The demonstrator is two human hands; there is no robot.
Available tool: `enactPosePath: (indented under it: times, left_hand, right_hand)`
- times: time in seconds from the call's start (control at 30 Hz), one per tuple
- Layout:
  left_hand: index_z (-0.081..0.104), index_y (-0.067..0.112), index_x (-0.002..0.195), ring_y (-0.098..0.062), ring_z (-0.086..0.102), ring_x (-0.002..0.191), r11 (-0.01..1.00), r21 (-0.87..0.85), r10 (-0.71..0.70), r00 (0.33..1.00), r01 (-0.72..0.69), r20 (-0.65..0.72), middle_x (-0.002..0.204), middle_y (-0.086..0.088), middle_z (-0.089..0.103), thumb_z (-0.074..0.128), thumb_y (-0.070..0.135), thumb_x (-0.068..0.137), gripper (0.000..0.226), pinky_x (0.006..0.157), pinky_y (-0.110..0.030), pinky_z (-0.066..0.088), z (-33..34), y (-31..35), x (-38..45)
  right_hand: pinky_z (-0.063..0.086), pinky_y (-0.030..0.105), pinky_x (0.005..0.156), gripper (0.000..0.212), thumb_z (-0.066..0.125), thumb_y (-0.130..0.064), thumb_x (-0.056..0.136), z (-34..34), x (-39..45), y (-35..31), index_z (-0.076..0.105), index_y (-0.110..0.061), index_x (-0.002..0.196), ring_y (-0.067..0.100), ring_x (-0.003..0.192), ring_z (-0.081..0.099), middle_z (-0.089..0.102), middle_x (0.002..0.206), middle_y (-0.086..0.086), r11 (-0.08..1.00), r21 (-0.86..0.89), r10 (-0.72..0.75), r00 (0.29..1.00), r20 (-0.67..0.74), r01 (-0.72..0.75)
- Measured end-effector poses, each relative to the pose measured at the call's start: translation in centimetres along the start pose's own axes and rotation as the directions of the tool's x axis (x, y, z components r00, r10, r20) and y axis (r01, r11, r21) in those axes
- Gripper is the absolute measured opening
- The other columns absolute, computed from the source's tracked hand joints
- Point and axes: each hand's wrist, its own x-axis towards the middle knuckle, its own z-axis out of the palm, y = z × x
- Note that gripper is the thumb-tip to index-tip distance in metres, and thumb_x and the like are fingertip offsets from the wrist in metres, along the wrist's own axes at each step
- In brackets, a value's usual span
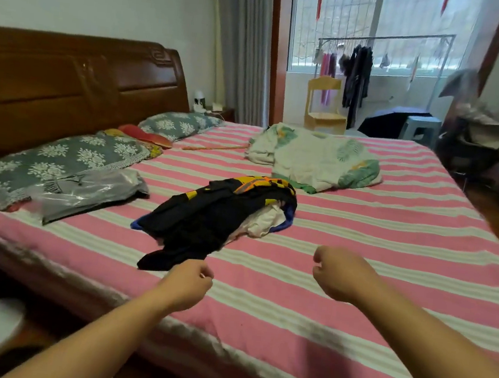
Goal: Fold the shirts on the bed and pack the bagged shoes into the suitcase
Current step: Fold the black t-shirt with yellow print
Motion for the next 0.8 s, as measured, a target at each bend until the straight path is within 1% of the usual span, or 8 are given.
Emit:
enactPosePath:
  times: [0.1,0.23,0.33,0.47,0.53,0.6,0.7,0.8]
  left_hand:
    - [0.054,0.023,0.137,-0.026,0.059,0.119,0.989,0.149,-0.008,1.000,0.005,0.025,0.137,-0.006,0.057,0.053,0.028,0.094,0.043,0.096,-0.038,0.049,4.1,-1.5,4.0]
    - [0.033,0.029,0.152,-0.039,0.038,0.134,0.971,0.213,-0.095,0.993,0.108,-0.072,0.151,-0.016,0.029,0.049,0.026,0.098,0.057,0.104,-0.046,0.040,6.2,-3.3,10.7]
    - [0.020,0.026,0.157,-0.042,0.027,0.140,0.972,0.074,-0.204,0.960,0.222,-0.194,0.158,-0.019,0.015,0.056,0.030,0.098,0.069,0.110,-0.050,0.035,5.6,-3.9,15.5]
    - [0.010,0.015,0.158,-0.043,0.031,0.142,0.878,-0.215,-0.475,0.828,0.427,-0.298,0.157,-0.022,0.025,0.066,0.043,0.094,0.090,0.113,-0.055,0.033,3.3,-5.7,21.4]
    - [0.022,0.004,0.154,-0.044,0.041,0.138,0.825,-0.248,-0.560,0.792,0.507,-0.244,0.153,-0.024,0.038,0.067,0.040,0.095,0.082,0.111,-0.051,0.037,2.7,-7.0,23.0]
    - [0.041,-0.005,0.144,-0.044,0.051,0.131,0.817,-0.212,-0.576,0.773,0.536,-0.265,0.144,-0.026,0.051,0.063,0.031,0.098,0.063,0.105,-0.045,0.042,2.5,-8.0,23.2]
    - [0.062,0.002,0.119,-0.042,0.058,0.117,0.862,-0.231,-0.506,0.796,0.451,-0.332,0.126,-0.023,0.062,0.055,0.018,0.099,0.027,0.096,-0.043,0.046,3.5,-7.2,21.6]
    - [0.059,0.012,0.091,-0.040,0.058,0.101,0.888,-0.325,-0.436,0.818,0.325,-0.374,0.111,-0.017,0.064,0.055,0.017,0.094,0.007,0.090,-0.041,0.046,3.6,-4.1,18.0]
  right_hand:
    - [0.053,0.040,0.089,0.031,0.046,-0.025,0.099,1.2,4.6,-0.6,0.058,-0.015,0.126,0.031,0.109,0.059,0.063,0.125,0.010,1.000,0.027,-0.007,1.000,-0.027,0.008]
    - [0.051,0.040,0.093,0.035,0.047,-0.026,0.098,5.5,10.3,-2.7,0.055,-0.015,0.130,0.031,0.114,0.057,0.059,0.130,0.010,0.996,0.014,-0.085,0.996,0.035,0.085]
    - [0.050,0.039,0.093,0.035,0.046,-0.026,0.098,7.5,14.6,-3.6,0.053,-0.016,0.131,0.030,0.115,0.056,0.057,0.130,0.010,0.992,-0.022,-0.118,0.988,0.100,0.121]
    - [0.050,0.038,0.084,0.028,0.046,-0.020,0.097,6.9,19.9,-4.3,0.055,-0.012,0.121,0.033,0.107,0.059,0.060,0.122,0.014,0.982,-0.032,-0.181,0.969,0.167,0.189]
    - [0.050,0.038,0.082,0.022,0.046,-0.020,0.097,6.2,20.1,-3.5,0.057,-0.010,0.113,0.034,0.103,0.059,0.061,0.116,0.015,0.978,-0.031,-0.196,0.959,0.204,0.206]
    - [0.051,0.038,0.087,0.026,0.046,-0.023,0.098,5.9,19.4,-2.6,0.060,-0.010,0.116,0.033,0.107,0.059,0.062,0.118,0.014,0.973,-0.058,-0.207,0.960,0.191,0.222]
    - [0.052,0.038,0.089,0.029,0.047,-0.025,0.098,6.3,16.7,0.4,0.064,-0.012,0.118,0.032,0.106,0.060,0.065,0.119,0.010,0.976,-0.113,-0.157,0.960,0.231,0.187]
    - [0.053,0.035,0.082,0.026,0.048,-0.022,0.094,7.2,13.9,2.5,0.069,-0.012,0.105,0.031,0.097,0.062,0.069,0.111,0.009,0.991,-0.056,-0.105,0.974,0.201,0.118]
